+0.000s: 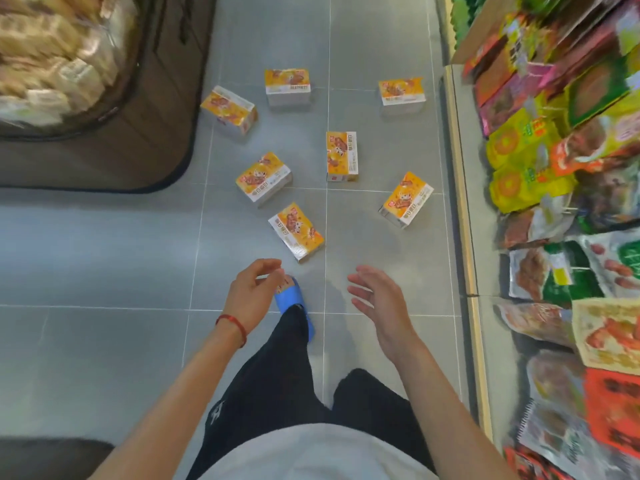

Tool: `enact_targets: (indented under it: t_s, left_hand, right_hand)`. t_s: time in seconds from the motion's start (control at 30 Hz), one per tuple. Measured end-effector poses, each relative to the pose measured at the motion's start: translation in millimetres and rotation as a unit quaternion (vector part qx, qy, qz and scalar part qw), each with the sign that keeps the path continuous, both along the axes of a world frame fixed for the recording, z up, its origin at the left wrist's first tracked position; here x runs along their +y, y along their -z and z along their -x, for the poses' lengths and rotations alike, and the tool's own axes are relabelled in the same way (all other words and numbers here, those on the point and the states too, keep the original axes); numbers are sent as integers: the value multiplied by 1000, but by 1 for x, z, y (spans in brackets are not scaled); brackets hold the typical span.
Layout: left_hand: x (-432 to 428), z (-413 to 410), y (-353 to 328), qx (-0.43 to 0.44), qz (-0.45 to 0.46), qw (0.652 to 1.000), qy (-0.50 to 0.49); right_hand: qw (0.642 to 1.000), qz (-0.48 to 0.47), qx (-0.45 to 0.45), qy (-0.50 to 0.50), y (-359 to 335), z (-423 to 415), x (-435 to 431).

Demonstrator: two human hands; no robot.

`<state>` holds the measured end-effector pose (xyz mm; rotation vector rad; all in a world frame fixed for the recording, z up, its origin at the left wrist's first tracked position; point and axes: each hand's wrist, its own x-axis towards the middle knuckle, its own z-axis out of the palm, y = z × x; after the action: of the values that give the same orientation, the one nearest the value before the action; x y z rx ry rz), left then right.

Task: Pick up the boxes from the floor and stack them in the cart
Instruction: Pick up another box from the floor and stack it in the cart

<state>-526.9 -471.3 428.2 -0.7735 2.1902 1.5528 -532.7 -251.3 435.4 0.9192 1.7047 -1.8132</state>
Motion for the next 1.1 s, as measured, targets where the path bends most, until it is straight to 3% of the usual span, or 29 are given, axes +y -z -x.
enact_targets:
  t_s: [0.3, 0.47, 0.67, 0.9, 1.1]
  left_hand:
    - [-35, 173, 101, -75, 34, 996, 31]
    - [-42, 218, 196, -152, 31, 986, 58]
    - [-46, 250, 326, -185, 79, 975, 97]
    - [-50, 280, 469, -190, 132, 968, 97]
    - [-56, 321, 570, -138, 201, 958, 152]
  right_hand:
    - [995, -5, -54, 79, 98, 120, -39]
    - [990, -30, -105, 94, 191, 160, -45]
    - [985, -21, -139, 104, 331, 194, -55]
    - [985, -88, -146, 20, 493, 210, -65]
    - [971, -109, -208, 50, 621, 225, -67]
